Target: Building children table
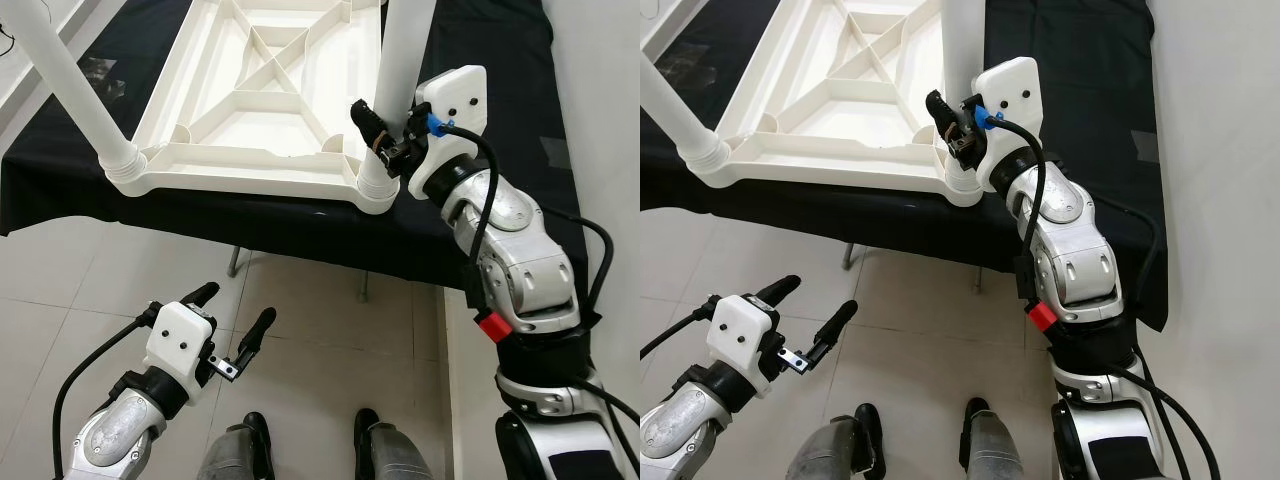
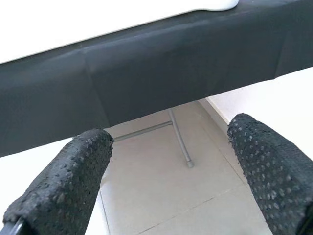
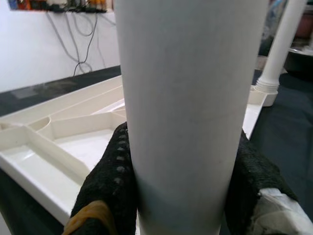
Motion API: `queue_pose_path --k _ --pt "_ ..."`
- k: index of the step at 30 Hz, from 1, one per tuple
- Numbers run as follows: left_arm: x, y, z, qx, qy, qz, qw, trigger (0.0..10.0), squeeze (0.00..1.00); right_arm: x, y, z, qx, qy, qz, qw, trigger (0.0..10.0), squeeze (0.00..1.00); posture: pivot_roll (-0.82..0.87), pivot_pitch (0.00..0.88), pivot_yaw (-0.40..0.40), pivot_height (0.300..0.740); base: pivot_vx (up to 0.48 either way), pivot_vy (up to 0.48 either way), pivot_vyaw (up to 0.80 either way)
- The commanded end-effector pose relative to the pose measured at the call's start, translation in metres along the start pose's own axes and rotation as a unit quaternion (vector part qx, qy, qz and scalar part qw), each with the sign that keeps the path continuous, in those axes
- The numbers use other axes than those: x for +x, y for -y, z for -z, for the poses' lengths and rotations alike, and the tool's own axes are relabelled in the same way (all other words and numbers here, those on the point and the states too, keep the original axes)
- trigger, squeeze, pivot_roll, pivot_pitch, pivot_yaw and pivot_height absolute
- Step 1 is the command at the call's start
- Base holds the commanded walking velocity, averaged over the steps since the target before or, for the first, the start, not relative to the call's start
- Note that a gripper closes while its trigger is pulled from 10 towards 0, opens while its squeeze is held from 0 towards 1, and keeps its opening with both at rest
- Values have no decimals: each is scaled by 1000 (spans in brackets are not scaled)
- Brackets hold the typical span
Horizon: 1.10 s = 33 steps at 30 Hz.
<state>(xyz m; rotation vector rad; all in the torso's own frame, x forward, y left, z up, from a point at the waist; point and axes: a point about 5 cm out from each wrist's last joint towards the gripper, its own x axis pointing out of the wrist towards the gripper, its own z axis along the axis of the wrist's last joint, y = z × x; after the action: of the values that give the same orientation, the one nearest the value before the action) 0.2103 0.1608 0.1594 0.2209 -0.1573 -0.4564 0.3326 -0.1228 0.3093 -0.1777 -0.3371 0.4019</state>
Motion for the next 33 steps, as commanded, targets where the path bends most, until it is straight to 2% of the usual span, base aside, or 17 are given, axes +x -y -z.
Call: queue_pose_path --k 1,2,3,4,9,15,19,22,24,28,33 --pt "-3 3 8 -9 -15 1 1000 10000 0 -6 7 39 31 -88 26 995 0 0 34 361 -3 740 0 0 0" --pt "-3 3 8 -9 -15 1 1000 10000 0 -6 7 39 31 -88 26 995 0 0 34 361 -3 740 0 0 0" --pt "-3 2 8 -9 -15 1 1000 10000 0 -2 8 24 45 -36 17 998 0 0 31 358 -2 740 0 0 0" --pt "0 2 9 -8 -15 1 1000 10000 0 2 11 -4 60 51 -9 997 0 0 28 343 -2 740 0 0 0" --pt "0 1 10 -8 -16 0 1000 10000 0 2 11 -9 61 65 -14 996 0 0 28 343 -2 740 0 0 0" --pt "7 -2 12 0 -15 -4 1000 10000 0 5 16 -19 61 91 -22 994 0 0 31 298 -9 740 0 0 0" --pt "9 -3 14 2 -15 -5 1000 10000 0 8 13 -18 53 87 -34 994 0 0 30 290 -12 740 0 0 0" --pt "10 -3 14 5 -14 -5 1000 10000 0 10 8 -7 34 53 -37 997 0 0 28 287 -15 740 0 0 0" --pt "10 -4 14 7 -13 -6 1000 10000 0 9 6 5 24 20 -16 999 0 0 28 287 -15 740 0 0 0" --pt "12 -5 14 10 -11 -8 1000 10000 0 5 15 28 8 -50 70 996 0 0 28 291 -14 740 0 0 0" --pt "12 -5 13 11 -10 -9 1000 10000 0 0 17 36 10 -66 121 990 0 0 25 296 -13 740 0 0 0"
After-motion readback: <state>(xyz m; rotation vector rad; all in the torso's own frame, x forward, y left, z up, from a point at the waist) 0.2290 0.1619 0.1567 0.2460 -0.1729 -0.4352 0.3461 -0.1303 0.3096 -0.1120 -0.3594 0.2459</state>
